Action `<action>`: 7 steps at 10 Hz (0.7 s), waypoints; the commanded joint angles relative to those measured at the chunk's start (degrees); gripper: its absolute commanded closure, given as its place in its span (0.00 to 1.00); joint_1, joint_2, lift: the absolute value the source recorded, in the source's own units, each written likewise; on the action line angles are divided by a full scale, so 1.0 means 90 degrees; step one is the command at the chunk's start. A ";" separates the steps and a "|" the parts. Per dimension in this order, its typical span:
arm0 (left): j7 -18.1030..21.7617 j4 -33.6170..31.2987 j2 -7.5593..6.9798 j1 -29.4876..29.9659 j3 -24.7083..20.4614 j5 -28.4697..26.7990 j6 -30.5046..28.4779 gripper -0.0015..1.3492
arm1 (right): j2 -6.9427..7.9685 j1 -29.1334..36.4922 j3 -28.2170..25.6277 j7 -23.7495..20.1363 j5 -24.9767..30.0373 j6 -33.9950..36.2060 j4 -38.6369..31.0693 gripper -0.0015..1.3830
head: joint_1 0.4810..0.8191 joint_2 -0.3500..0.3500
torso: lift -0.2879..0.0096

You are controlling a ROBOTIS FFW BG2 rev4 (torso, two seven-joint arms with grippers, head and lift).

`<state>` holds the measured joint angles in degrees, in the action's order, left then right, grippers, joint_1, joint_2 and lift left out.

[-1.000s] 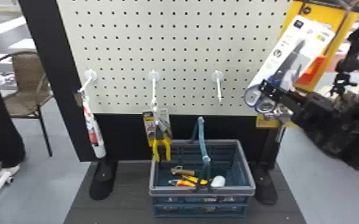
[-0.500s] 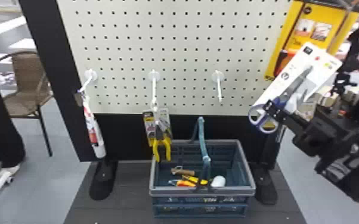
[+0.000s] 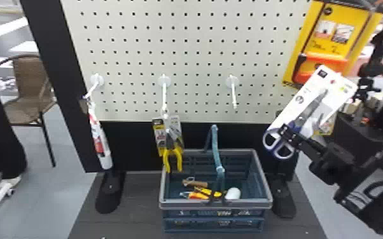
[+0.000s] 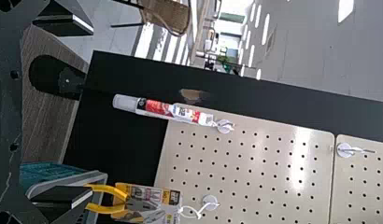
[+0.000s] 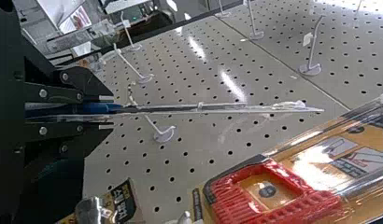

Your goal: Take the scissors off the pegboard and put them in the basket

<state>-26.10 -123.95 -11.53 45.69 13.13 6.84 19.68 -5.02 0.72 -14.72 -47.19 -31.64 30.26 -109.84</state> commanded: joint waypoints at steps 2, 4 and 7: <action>0.0029 -0.0002 0.0002 -0.0028 0.0006 0.0002 -0.0019 0.08 | 0.0079 0.0101 0.0005 -0.0050 0.0019 -0.0217 0.0165 0.92 | 0.20 0.50 | 0.63; 0.0058 0.0014 0.0012 -0.0028 0.0006 -0.0008 -0.0048 0.08 | 0.0177 0.0197 0.0044 -0.0040 -0.0029 -0.0725 0.0633 0.92 | 0.20 0.50 | 0.63; 0.0146 0.0045 0.0061 -0.0069 0.0006 -0.0017 -0.0077 0.08 | 0.0226 0.0142 0.0269 -0.0050 -0.0176 -0.1506 0.2180 0.92 | 0.20 0.50 | 0.63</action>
<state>-24.82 -123.58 -11.12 45.08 13.24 6.68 19.02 -3.11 2.20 -12.61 -47.63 -33.12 17.76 -92.59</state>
